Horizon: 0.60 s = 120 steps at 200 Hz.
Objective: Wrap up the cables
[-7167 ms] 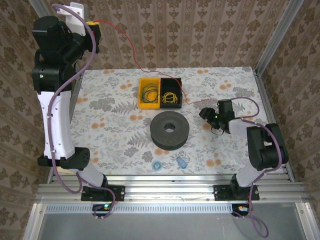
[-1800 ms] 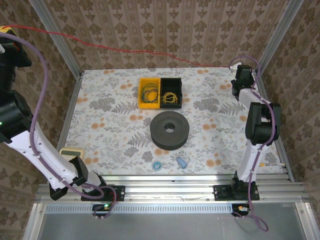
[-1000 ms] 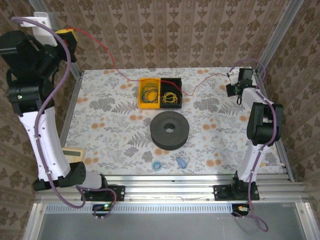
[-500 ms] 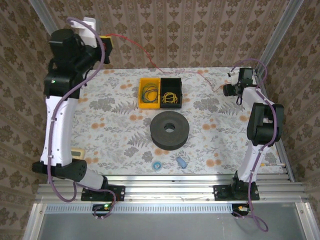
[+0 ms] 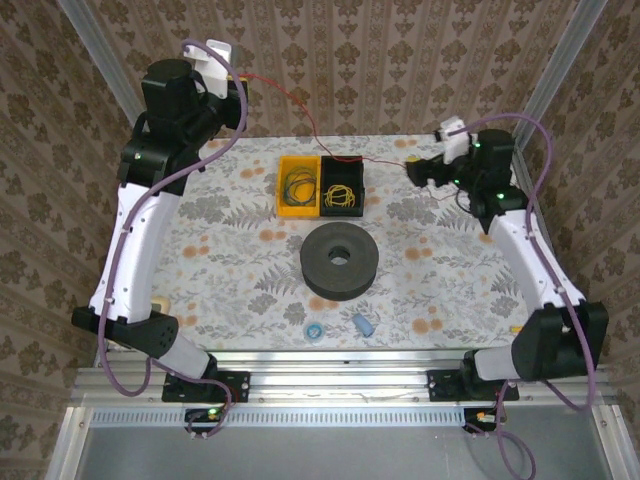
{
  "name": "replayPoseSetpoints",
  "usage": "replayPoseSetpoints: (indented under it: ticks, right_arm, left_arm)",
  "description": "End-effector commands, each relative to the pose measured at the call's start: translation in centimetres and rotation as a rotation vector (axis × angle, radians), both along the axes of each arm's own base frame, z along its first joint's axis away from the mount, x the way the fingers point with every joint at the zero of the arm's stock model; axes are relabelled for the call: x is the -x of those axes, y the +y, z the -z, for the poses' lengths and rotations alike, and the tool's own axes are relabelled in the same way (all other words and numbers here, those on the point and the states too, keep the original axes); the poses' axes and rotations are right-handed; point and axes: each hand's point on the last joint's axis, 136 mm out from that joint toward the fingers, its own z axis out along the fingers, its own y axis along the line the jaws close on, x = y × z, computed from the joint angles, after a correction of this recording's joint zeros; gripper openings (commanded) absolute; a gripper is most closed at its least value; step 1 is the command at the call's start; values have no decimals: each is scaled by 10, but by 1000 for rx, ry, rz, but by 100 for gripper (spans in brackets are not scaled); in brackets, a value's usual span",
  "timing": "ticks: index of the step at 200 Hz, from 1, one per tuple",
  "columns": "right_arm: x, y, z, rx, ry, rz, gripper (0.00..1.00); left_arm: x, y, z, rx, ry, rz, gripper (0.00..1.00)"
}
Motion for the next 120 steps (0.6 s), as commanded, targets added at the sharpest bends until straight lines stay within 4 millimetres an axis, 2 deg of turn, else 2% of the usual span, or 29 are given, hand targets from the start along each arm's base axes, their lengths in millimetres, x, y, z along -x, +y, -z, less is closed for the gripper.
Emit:
replayPoseSetpoints:
  ticks: [1,10,13,27,45,97,111,120]
  right_arm:
    - [20,80,-41,-23,-142,-212,97]
    - [25,108,-55,-17,-176,-262,97]
    - [21,118,-52,-10,-168,-274,97]
    - [18,154,-69,-11,-195,-321,96]
    - [16,188,-83,-24,-216,-369,96]
    - [4,235,-105,-96,-253,-431,91]
    - [-1,242,-109,-95,-254,-430,83]
    - [-3,244,-112,-94,-252,-427,72]
  left_arm:
    - [6,7,-15,-26,-66,-42,0]
    - [7,7,-15,-27,-68,-44,0]
    - [7,7,-13,-29,-67,-44,0]
    - [8,7,-12,-29,-67,-45,0]
    - [10,9,-12,-34,-67,-50,0]
    - [22,18,-14,-48,-85,-65,0]
    - [25,20,-15,-50,-90,-69,0]
    - [26,21,-15,-52,-91,-71,0]
